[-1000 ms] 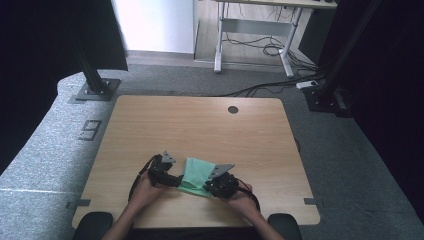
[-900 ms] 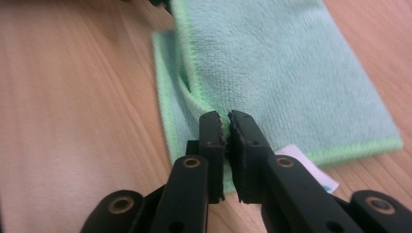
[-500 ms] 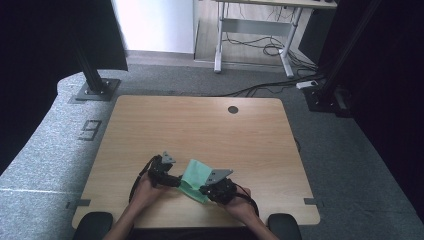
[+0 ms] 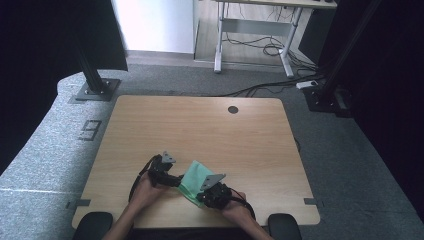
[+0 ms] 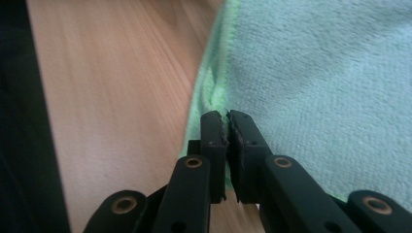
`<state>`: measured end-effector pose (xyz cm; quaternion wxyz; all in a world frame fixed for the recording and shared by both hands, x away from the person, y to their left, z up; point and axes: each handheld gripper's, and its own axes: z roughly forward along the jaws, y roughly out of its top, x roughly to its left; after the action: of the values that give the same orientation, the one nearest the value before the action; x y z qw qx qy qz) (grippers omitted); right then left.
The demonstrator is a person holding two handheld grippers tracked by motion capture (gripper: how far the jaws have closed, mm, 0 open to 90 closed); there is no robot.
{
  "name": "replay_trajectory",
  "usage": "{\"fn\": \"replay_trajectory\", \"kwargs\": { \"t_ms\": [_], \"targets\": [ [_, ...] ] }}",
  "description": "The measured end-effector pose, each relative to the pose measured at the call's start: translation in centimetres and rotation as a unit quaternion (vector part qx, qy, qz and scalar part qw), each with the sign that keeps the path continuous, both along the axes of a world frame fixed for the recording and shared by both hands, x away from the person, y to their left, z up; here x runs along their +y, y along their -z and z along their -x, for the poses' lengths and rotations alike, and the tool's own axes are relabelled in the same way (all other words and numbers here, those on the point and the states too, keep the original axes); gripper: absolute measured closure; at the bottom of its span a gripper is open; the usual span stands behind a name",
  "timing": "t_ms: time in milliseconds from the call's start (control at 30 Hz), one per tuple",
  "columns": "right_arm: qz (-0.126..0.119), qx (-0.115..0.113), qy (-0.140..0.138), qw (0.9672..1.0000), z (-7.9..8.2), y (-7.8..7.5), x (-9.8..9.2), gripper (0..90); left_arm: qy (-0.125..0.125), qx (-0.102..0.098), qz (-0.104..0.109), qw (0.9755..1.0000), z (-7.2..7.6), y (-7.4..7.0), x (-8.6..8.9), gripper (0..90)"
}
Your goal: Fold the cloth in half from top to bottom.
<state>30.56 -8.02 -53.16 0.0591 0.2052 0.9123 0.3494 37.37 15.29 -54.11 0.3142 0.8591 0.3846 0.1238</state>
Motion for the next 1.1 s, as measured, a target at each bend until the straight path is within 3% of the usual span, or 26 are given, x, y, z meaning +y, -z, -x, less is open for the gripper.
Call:
{"fn": "replay_trajectory", "kwargs": {
  "t_ms": [300, 367, 400, 500, 567, 633, 767, 833, 933, 1100],
  "targets": [
    [0.012, -0.013, 0.052, 0.9985, -2.4, -0.1, -2.2, 82.8, 0.016, 0.026, -0.006, 0.9995, 0.0, -0.5, 0.3, 14.7],
    [0.009, -0.013, 0.056, 0.9983, -2.7, 0.0, -2.7, 81.9, 0.010, 0.011, -0.010, 0.9998, 0.0, -1.1, 0.4, 15.2],
    [0.007, -0.014, 0.056, 0.9983, -2.7, 0.0, -2.9, 81.3, 0.004, 0.001, -0.005, 1.0000, -0.1, -1.6, 0.6, 15.5],
    [0.005, -0.014, 0.055, 0.9984, -2.6, -0.1, -3.1, 76.8, -0.012, -0.033, 0.045, 0.9984, -0.2, -3.1, 1.0, 16.4],
    [0.002, -0.014, 0.050, 0.9986, -2.4, -0.3, -3.1, 71.6, -0.004, -0.042, 0.068, 0.9968, -0.3, -3.8, 0.5, 16.1],
    [-0.007, -0.009, 0.048, 0.9988, -2.2, -0.8, -3.3, 66.3, 0.014, -0.040, 0.071, 0.9966, -0.2, -3.8, -0.5, 15.4],
    [-0.033, -0.013, 0.074, 0.9966, -2.5, -2.2, -4.3, 50.2, 0.041, -0.020, 0.041, 0.9981, 0.2, -2.8, -2.0, 14.7],
    [-0.032, -0.018, 0.100, 0.9943, -3.1, -2.4, -4.6, 42.8, 0.045, -0.012, 0.024, 0.9987, 0.4, -2.3, -2.0, 14.6],
    [-0.024, -0.017, 0.124, 0.9918, -4.0, -1.8, -4.7, 36.6, 0.045, 0.000, 0.016, 0.9988, 0.9, -1.8, -1.6, 14.7],
    [-0.003, -0.013, 0.130, 0.9914, -4.3, -0.2, -3.8, 31.2, 0.048, 0.010, -0.007, 0.9988, 1.2, -1.0, -1.3, 14.6]
  ]
}}
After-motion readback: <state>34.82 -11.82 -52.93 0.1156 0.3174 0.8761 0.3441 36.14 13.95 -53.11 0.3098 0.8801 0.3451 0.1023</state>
